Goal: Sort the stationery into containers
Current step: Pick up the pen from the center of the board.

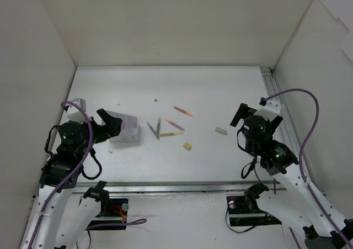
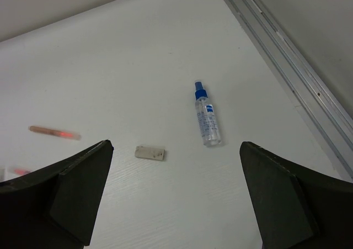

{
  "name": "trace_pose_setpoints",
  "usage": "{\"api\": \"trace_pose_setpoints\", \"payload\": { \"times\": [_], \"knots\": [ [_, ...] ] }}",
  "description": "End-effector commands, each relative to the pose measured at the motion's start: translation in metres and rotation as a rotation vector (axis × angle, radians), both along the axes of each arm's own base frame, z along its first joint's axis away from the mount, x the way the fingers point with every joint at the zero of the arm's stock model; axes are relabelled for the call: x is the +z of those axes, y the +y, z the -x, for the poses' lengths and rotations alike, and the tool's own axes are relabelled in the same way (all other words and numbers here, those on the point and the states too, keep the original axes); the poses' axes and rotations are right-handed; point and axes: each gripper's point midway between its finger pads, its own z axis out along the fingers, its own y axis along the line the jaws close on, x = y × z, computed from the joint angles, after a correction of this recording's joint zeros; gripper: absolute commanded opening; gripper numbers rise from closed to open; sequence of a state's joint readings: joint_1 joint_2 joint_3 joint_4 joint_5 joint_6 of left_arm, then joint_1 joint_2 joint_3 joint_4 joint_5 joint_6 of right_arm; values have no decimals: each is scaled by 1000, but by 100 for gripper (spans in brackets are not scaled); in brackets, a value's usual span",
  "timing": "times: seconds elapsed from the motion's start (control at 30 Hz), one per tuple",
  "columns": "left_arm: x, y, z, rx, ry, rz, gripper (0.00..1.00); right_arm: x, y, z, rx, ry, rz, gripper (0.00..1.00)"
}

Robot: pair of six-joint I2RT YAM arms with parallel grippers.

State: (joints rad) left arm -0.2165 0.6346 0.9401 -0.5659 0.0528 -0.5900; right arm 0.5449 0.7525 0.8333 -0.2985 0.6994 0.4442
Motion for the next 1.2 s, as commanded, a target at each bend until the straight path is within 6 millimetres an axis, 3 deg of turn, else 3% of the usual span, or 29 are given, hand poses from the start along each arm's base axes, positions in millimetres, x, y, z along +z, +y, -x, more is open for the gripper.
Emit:
{"api": "trace_pose_setpoints", "payload": {
  "times": [0.0,0.13,0.27,0.3,0.33,0.37,0.43,0.47,0.5,0.53,0.57,0.73,0.8,0.83,0.87,0.9,1.0,1.17],
  "knots": [
    [9,-12,-7,-54,-27,20,100,9,0,0,-12,-47,-30,98],
    [-1,-26,-14,-104,-6,59,100,5,1,0,1,-32,-18,98],
    [-18,-53,-23,-164,48,55,100,-3,5,-3,8,-7,-10,98],
    [-30,-60,-30,-152,98,46,100,-5,6,-4,16,2,-8,98],
    [-36,-77,-28,-192,118,30,100,-7,9,-5,24,11,-5,98],
    [-42,-77,-34,-148,131,-2,100,-11,10,-8,23,25,1,98],
    [-58,-108,-36,-198,198,-49,100,-15,11,-10,25,44,17,98],
    [-50,-113,-42,-177,190,-67,100,-21,12,-12,23,64,31,98],
    [-73,-119,-44,-155,277,-113,100,-22,12,-13,21,69,33,98],
    [-76,-126,-43,-153,300,-132,100,-25,12,-14,18,78,39,98],
    [-82,-126,-55,-102,334,-162,100,-28,13,-15,17,88,44,98],
    [-112,-139,-69,-4,461,-166,100,-40,15,-14,21,113,34,98],
    [-113,-154,-90,36,479,-150,100,-42,15,-14,21,119,32,98],
    [-125,-154,-89,40,507,-173,100,-44,15,-13,23,122,32,98],
    [-117,-157,-100,65,499,-144,100,-43,16,-13,24,119,28,98],
    [-130,-159,-107,75,530,-162,100,-44,15,-13,21,119,26,98],
    [-133,-176,-125,35,529,-184,98,-46,15,-13,19,122,26,98],
    [-155,-175,-141,-3,581,-243,100,-48,11,-11,11,128,35,98]
  ]
}}
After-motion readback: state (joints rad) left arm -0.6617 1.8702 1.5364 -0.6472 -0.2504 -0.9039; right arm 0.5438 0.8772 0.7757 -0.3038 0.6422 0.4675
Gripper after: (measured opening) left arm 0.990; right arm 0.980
